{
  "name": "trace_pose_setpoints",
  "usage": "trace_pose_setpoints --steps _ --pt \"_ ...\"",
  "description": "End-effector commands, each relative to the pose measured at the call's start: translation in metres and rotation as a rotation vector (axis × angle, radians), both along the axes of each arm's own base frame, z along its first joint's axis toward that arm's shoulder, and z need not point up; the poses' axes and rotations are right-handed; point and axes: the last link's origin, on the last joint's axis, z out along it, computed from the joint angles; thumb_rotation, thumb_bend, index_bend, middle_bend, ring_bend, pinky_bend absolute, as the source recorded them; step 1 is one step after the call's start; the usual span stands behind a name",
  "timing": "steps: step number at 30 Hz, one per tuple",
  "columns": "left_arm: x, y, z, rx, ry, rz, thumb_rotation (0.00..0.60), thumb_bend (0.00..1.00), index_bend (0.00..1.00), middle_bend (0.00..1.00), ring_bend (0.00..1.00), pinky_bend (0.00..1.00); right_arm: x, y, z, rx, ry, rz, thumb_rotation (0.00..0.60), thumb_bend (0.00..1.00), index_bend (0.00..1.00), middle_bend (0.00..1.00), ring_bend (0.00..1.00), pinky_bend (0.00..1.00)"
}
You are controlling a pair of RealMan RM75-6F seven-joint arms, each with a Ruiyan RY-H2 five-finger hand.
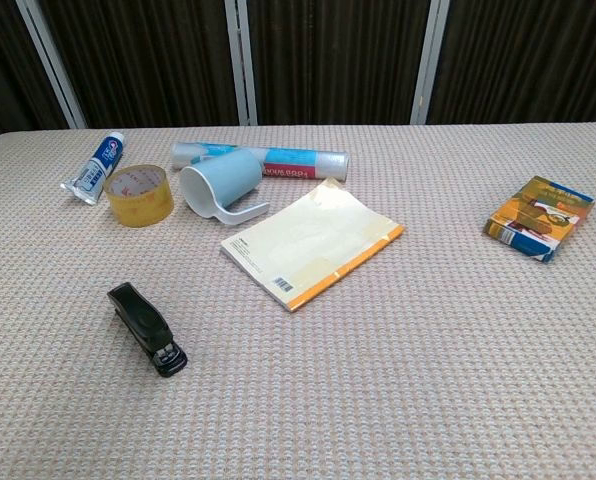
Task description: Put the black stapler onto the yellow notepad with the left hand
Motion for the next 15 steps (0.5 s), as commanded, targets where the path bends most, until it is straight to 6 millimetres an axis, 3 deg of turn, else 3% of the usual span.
trace_pose_setpoints --steps 1,7,9,12,13,15 --pt "-0.001 0.001 -0.002 -0.021 0.007 0.019 0.600 0.23 0.00 0.00 0.00 0.11 0.000 0.000 0.000 0.001 0.000 -0.002 0.600 0.17 0.00 0.00 0.00 0.00" --pt "0.002 0.004 -0.007 -0.046 -0.007 0.022 0.600 0.23 0.00 0.00 0.00 0.12 -0.001 0.002 -0.001 0.012 0.002 -0.001 0.600 0.17 0.00 0.00 0.00 0.00" --pt "0.007 0.006 -0.013 -0.063 -0.015 -0.006 0.600 0.23 0.02 0.05 0.02 0.14 0.000 0.003 -0.001 0.014 0.001 0.006 0.600 0.17 0.00 0.00 0.00 0.00" --pt "0.016 0.010 -0.028 -0.112 -0.046 -0.048 0.600 0.23 0.06 0.11 0.06 0.17 0.002 0.006 -0.002 0.018 0.006 0.014 0.600 0.17 0.00 0.00 0.00 0.00" --pt "0.025 0.015 -0.044 -0.178 -0.064 -0.080 0.600 0.23 0.06 0.11 0.07 0.18 0.002 0.006 -0.003 0.018 0.007 0.014 0.600 0.17 0.00 0.00 0.00 0.00" --pt "0.030 0.024 -0.058 -0.227 -0.079 -0.095 0.600 0.23 0.07 0.12 0.08 0.18 0.002 0.005 -0.004 0.017 0.009 0.013 0.600 0.17 0.00 0.00 0.00 0.00"
